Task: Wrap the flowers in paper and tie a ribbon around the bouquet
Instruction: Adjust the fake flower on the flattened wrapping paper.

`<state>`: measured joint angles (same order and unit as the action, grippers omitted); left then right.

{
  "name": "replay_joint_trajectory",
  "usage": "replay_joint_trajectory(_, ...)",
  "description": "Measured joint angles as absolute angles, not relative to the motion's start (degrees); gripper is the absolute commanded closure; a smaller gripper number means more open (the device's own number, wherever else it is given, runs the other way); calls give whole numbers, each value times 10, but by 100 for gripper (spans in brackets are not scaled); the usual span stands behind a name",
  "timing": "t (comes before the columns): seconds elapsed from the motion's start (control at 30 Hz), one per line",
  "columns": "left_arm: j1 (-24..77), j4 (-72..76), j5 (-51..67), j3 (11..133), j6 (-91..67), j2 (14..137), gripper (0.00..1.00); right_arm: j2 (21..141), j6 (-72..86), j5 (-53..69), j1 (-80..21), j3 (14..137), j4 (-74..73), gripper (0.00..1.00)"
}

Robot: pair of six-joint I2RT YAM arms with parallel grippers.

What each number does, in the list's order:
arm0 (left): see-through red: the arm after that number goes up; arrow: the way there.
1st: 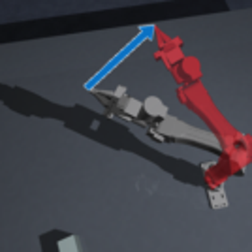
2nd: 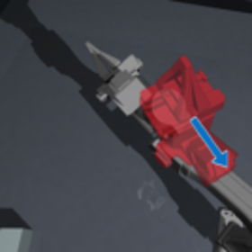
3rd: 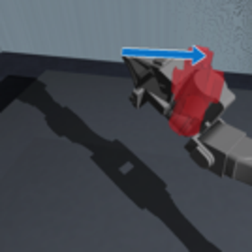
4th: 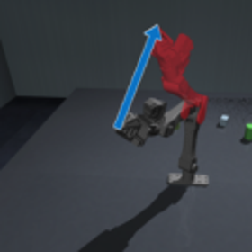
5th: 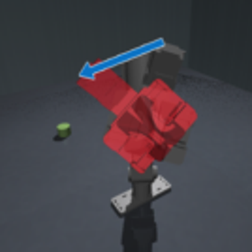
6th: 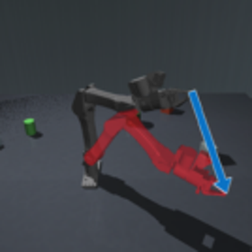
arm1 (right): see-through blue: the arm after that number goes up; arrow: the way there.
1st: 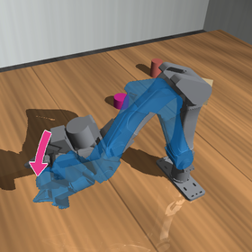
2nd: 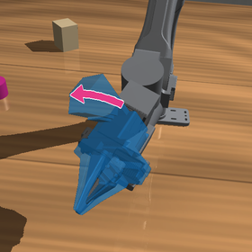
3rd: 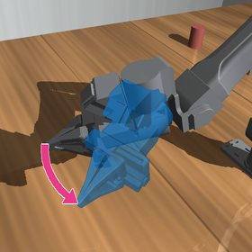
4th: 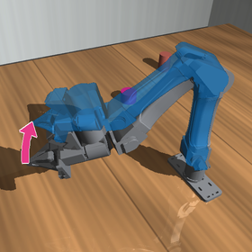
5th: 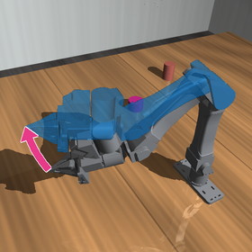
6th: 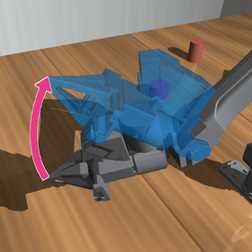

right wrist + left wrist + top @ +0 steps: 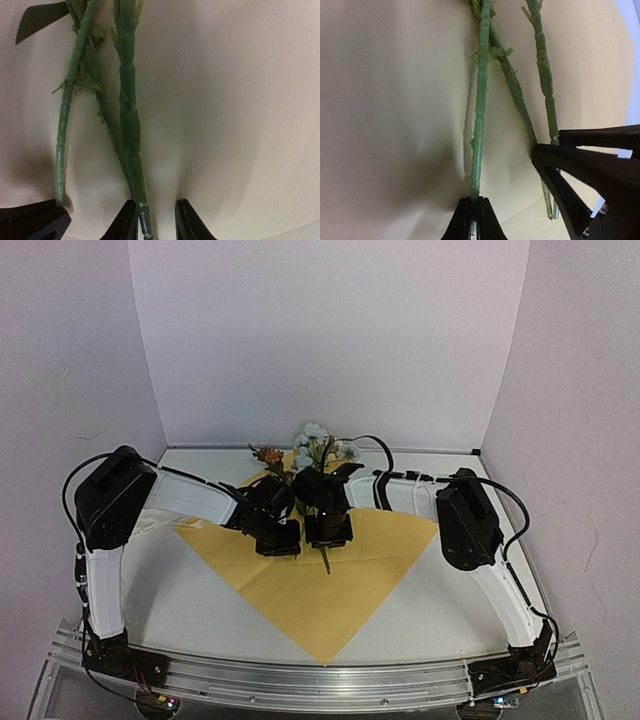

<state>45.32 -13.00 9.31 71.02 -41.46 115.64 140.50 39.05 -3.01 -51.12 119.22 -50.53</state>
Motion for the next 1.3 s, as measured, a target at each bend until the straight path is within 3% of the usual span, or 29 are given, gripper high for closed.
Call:
replay_joint_trajectory(0.27,447,-105,104,653,-406,1121,96,1416,410,-38,-528,1210,-523,100)
replay_joint_trajectory(1.03,425,-45,133,575,-386,1072,100,1374,501,1,-496,1153,-416,100)
replay_joint_trajectory(1.3,419,-50,120,582,-358,1000,100,1360,502,1,-492,1122,-382,100)
